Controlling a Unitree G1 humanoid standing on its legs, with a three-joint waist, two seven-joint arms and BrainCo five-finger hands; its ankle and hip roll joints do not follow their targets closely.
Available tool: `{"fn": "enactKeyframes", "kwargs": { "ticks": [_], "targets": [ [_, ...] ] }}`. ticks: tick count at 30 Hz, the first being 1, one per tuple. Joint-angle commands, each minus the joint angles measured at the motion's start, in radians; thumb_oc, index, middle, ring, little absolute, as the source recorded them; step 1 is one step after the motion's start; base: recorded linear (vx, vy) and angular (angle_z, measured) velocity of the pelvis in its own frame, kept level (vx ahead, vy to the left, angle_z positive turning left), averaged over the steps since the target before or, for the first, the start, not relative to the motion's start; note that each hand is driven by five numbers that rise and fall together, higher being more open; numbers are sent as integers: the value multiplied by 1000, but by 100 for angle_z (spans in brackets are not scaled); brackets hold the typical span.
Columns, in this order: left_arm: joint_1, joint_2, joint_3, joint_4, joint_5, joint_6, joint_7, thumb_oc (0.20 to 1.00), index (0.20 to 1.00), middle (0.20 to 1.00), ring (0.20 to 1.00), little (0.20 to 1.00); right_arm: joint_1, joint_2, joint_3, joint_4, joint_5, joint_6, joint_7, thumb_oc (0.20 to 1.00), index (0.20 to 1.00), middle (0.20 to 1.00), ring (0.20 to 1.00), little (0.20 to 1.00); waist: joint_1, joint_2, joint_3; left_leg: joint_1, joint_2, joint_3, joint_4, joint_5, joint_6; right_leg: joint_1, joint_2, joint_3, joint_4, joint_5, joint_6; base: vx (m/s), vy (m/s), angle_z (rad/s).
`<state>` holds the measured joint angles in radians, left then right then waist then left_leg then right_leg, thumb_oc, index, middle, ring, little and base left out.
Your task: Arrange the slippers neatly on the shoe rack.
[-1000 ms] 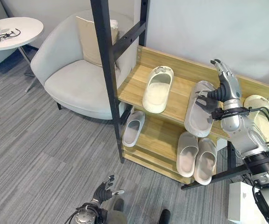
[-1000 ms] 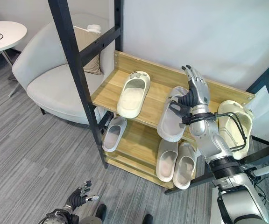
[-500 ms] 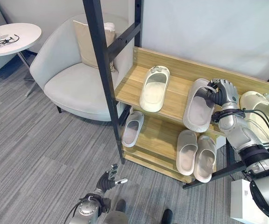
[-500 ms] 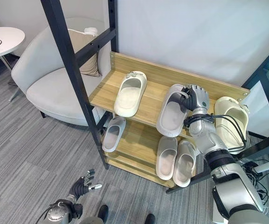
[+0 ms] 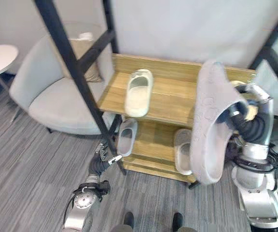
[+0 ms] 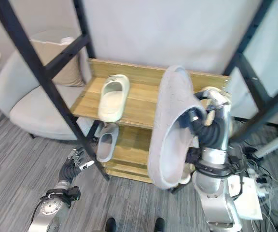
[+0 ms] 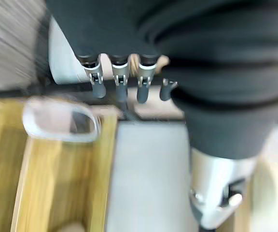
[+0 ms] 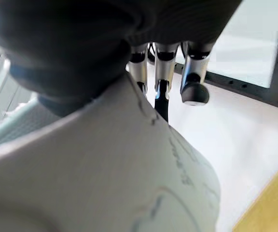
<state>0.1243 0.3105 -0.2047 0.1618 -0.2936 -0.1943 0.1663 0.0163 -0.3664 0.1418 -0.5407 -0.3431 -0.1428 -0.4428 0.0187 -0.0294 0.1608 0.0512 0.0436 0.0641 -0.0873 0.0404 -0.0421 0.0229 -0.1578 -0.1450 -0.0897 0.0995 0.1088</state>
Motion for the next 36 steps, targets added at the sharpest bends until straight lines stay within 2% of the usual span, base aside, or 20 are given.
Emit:
{"fn": "enactKeyframes", "kwargs": {
  "ticks": [1, 2, 3, 4, 9, 15, 19, 23, 25, 26, 27, 28, 31, 36],
  "targets": [
    [-68, 37, -32, -14, 24, -81, 45, 1000, 1000, 1000, 1000, 1000, -139, 2, 126, 49, 313, -157, 151, 200, 200, 200, 200, 200, 33, -16, 4, 52, 22, -61, 0, -111, 6, 86, -33, -20, 4, -112, 54, -48, -12, -20],
    [-76, 37, -35, -16, 24, -87, 55, 1000, 1000, 1000, 1000, 1000, -132, 11, 178, 37, 370, -164, 196, 200, 200, 200, 200, 200, 28, -13, 8, 53, 23, -58, 0, -109, 5, 84, -33, -17, 5, -111, 53, -35, -8, -12],
    [-75, 36, -34, -16, 24, -87, 55, 1000, 1000, 1000, 1000, 1000, -132, 11, 178, 37, 372, -164, 198, 200, 200, 200, 200, 200, 27, -13, 8, 53, 23, -57, 0, -110, 4, 85, -33, -17, 5, -111, 53, -39, -8, -9],
    [-85, 34, -41, -22, 21, -97, 66, 1000, 1000, 1000, 1000, 1000, -125, 5, 266, 33, 421, -166, 260, 200, 200, 200, 200, 200, 21, -9, 15, 55, 24, -52, 0, -108, 2, 83, -33, -14, 6, -110, 51, -31, -10, -2],
    [-116, 29, -35, -46, 27, -119, 92, 1000, 1000, 1000, 1000, 1000, -130, 2, 433, 134, 495, -138, 368, 200, 200, 200, 200, 200, 17, 3, 42, 58, 29, -49, 0, -104, -7, 83, -34, -15, 10, -110, 46, -46, -7, 2],
    [-139, 25, -19, -63, 42, -126, 117, 1000, 1000, 1000, 1000, 1000, -123, -3, 466, 261, 435, -116, 369, 200, 200, 200, 200, 200, 23, 11, 83, 61, 31, -52, 0, -99, -12, 88, -38, -30, 17, -109, 44, -53, -5, 2],
    [-171, 9, -23, -66, 47, -134, 135, 1000, 1000, 1000, 1000, 1000, -140, -12, 446, 427, 248, -81, 295, 200, 200, 200, 200, 200, 32, 20, 141, 47, 32, -63, 0, -88, -14, 68, -43, -40, 36, -109, 45, -107, -1, 4],
    [-226, -2, -40, -83, 54, -150, 173, 1000, 1000, 1000, 1000, 1000, -245, -31, 399, 571, 4, -28, 135, 200, 200, 200, 200, 200, 50, 41, 218, -8, 32, -81, 11, -66, -10, -3, -53, -44, 98, -116, 44, -194, 11, 19],
    [-275, -1, -51, -95, 63, -160, 199, 1000, 1000, 1000, 1000, 1000, -338, -39, 370, 639, -81, 4, 44, 200, 200, 200, 200, 200, 59, 52, 266, -74, 30, -93, 52, -60, -10, -73, -62, -40, 152, -121, 41, -404, -6, 20],
    [-371, 11, -65, -109, 81, -179, 240, 1000, 1000, 1000, 1000, 1000, -503, -58, 344, 730, -179, 57, -76, 200, 200, 200, 200, 200, 75, 63, 325, -238, 24, -112, 170, -55, -17, -216, -83, -29, 253, -121, 35, -585, -45, 45],
    [-431, 23, -59, -109, 94, -188, 264, 1000, 1000, 1000, 1000, 1000, -599, -83, 335, 798, -226, 93, -132, 200, 200, 200, 200, 200, 85, 62, 325, -355, 12, -131, 248, -58, -23, -309, -89, -28, 306, -125, 30, -508, -56, 54],
    [-457, 28, -60, -107, 98, -192, 274, 1000, 1000, 1000, 1000, 1000, -640, -96, 331, 829, -243, 108, -157, 200, 200, 200, 200, 200, 88, 61, 312, -399, 8, -140, 277, -68, -26, -344, -85, -25, 328, -138, 28, -169, -36, 41],
    [-496, 33, -60, -114, 103, -196, 287, 1000, 1000, 1000, 1000, 1000, -722, -138, 313, 896, -267, 141, -200, 200, 200, 200, 200, 200, 97, 54, 288, -463, 9, -153, 302, -65, -32, -394, -86, -32, 346, -141, 27, -24, -8, 17],
    [-536, 46, -74, -129, 93, -206, 283, 1000, 1000, 1000, 1000, 1000, -840, -193, 315, 996, -271, 177, -235, 200, 200, 200, 200, 200, 112, 47, 293, -515, 15, -164, 325, -71, -37, -444, -85, -36, 374, -154, 27, -5, -1, 7]
  ]
}}
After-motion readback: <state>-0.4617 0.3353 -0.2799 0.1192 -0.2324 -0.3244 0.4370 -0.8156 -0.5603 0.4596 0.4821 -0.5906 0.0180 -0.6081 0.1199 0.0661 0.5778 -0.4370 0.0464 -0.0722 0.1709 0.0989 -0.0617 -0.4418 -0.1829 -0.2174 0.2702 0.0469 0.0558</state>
